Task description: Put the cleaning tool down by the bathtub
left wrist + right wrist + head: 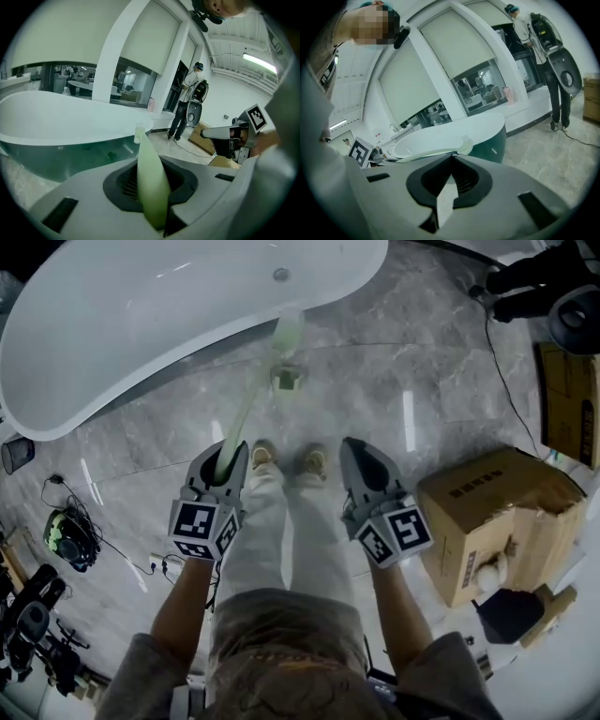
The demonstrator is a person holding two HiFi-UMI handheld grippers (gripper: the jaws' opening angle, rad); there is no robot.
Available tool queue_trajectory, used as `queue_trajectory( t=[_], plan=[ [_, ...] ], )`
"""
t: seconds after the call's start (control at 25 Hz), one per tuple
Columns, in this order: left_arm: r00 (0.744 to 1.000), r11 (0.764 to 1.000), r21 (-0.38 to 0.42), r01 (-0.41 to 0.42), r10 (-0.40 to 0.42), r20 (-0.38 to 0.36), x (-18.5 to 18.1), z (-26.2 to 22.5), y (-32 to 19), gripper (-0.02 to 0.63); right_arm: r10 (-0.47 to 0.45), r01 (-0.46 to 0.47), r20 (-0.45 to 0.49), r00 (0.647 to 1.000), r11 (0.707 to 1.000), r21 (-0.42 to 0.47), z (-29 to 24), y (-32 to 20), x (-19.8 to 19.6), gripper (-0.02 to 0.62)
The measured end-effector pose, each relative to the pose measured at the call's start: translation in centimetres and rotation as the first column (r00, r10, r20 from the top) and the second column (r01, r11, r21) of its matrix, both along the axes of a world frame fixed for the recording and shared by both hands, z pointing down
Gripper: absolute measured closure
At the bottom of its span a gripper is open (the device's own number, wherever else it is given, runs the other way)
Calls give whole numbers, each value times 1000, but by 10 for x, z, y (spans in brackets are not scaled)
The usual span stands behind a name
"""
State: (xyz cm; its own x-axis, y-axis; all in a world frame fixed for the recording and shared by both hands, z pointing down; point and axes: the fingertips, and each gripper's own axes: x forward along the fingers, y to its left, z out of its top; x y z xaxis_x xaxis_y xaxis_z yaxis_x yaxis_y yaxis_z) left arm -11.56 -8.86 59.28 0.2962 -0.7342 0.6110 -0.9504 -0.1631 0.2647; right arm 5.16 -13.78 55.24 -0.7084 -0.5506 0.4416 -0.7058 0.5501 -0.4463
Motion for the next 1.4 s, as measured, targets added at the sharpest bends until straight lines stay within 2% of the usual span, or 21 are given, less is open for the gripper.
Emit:
queue_trajectory(
  t=[0.36, 0.64, 0.88, 1.24, 1.4],
  plan=[
    [1000, 997, -75, -16, 14, -26, 11, 71, -11, 531, -5, 5, 6, 1000, 1000, 24, 33, -16, -11, 604],
    [1000, 978, -207, -12, 9, -18, 18, 142, -16, 531, -8, 7, 23, 1000, 1000, 19, 50, -21, -14, 604],
    [999, 938, -345, 35, -30, 21, 15, 208, -24, 532, 6, -6, 31, 1000, 1000, -5, 67, -25, -9, 604],
    [996, 857, -512, 57, -11, 92, 23, 287, -37, 534, -7, 8, 29, 1000, 999, -32, 85, -30, -2, 604],
    [995, 828, -558, 47, 10, 100, 30, 310, -45, 534, -10, 11, 33, 999, 999, -43, 91, -34, 0, 604]
  ],
)
